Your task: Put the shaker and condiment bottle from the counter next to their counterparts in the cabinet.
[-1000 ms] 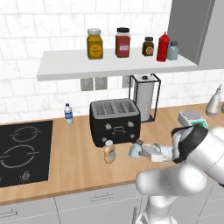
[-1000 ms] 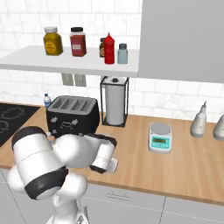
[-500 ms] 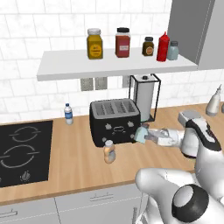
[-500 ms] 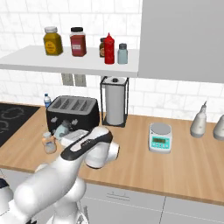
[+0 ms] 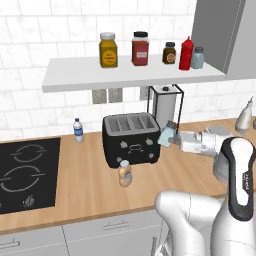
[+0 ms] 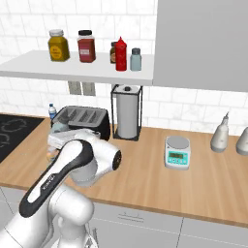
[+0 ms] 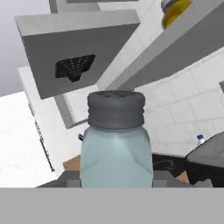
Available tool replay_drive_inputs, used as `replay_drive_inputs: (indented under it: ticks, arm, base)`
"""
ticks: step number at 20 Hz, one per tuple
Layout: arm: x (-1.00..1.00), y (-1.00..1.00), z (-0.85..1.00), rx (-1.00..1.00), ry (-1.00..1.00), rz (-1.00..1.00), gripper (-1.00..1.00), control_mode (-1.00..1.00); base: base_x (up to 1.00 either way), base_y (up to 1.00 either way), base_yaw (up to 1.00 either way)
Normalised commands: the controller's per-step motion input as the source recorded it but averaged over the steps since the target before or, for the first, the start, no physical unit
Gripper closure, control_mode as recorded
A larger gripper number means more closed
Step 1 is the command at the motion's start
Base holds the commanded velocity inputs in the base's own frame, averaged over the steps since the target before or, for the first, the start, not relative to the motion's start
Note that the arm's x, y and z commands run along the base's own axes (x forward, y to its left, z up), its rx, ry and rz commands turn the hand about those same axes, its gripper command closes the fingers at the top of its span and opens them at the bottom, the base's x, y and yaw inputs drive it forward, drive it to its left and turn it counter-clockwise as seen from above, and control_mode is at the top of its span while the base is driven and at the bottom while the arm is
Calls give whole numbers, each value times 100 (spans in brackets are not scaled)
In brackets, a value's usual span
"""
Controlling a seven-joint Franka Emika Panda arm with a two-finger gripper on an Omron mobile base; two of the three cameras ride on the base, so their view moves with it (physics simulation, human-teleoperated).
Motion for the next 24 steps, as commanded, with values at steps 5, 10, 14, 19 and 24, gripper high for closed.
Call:
replay_drive_inputs:
  ticks: [5,10,14,19,24]
  arm:
    - [-26,-26,71,-4,0,-31,100,-100]
    - [-55,-14,83,-11,0,-18,100,-100]
    - [-57,-15,79,-10,0,-17,100,-100]
    - [-23,-24,61,-15,0,-28,100,-100]
    - [0,-29,47,-14,0,-37,100,-100]
  base:
    - [0,0,0]
    - [0,0,0]
    - [0,0,0]
    - [0,0,0]
    - [0,0,0]
